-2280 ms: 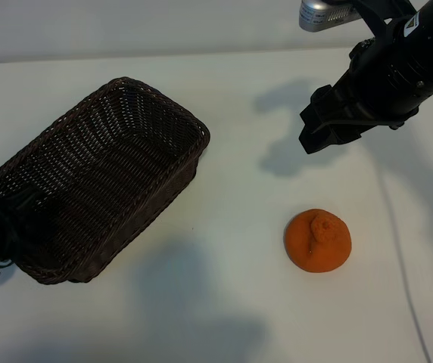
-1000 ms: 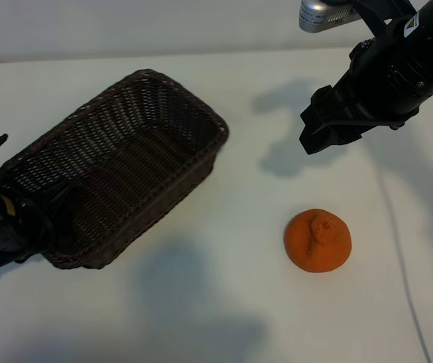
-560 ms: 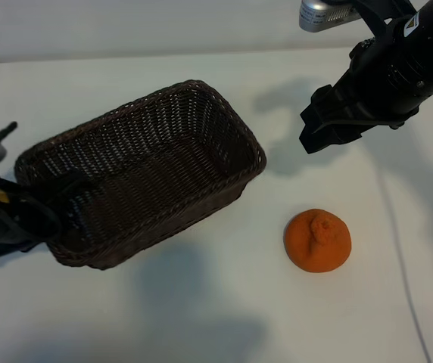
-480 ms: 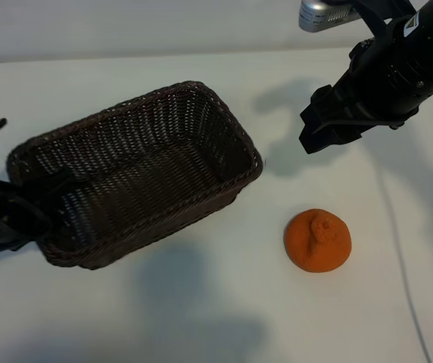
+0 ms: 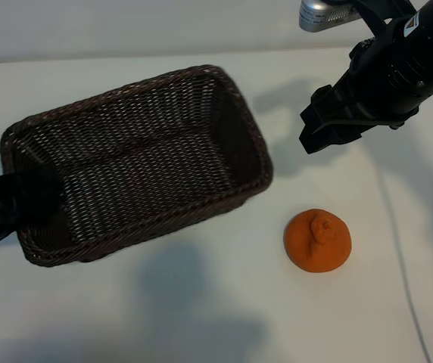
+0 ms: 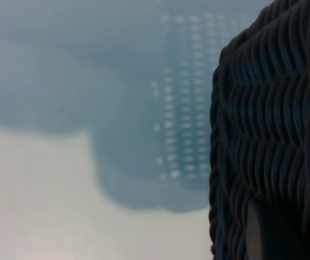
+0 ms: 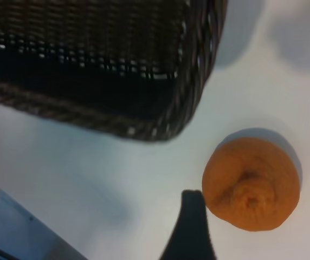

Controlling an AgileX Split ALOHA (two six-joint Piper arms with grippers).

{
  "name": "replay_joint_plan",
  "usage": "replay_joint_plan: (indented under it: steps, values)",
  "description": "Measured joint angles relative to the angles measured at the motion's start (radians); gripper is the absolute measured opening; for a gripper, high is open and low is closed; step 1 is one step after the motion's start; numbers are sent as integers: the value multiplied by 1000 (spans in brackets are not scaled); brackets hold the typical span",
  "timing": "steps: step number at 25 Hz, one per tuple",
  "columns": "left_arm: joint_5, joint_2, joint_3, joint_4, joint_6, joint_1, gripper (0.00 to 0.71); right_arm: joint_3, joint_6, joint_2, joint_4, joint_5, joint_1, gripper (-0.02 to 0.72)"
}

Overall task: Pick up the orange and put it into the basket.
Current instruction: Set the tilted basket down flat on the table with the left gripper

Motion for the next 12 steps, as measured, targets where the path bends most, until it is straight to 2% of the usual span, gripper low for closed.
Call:
replay_joint_plan:
  steps: [2,4,12]
  values:
    - [24,1,-7,-86,129,30,152,0,0,0,0,0,0,576]
    - [65,19,-40,-117,215,54,152,0,0,0,0,0,0,576]
    - [174,165,-225,-70,282,65,152,0,0,0,0,6,0,576]
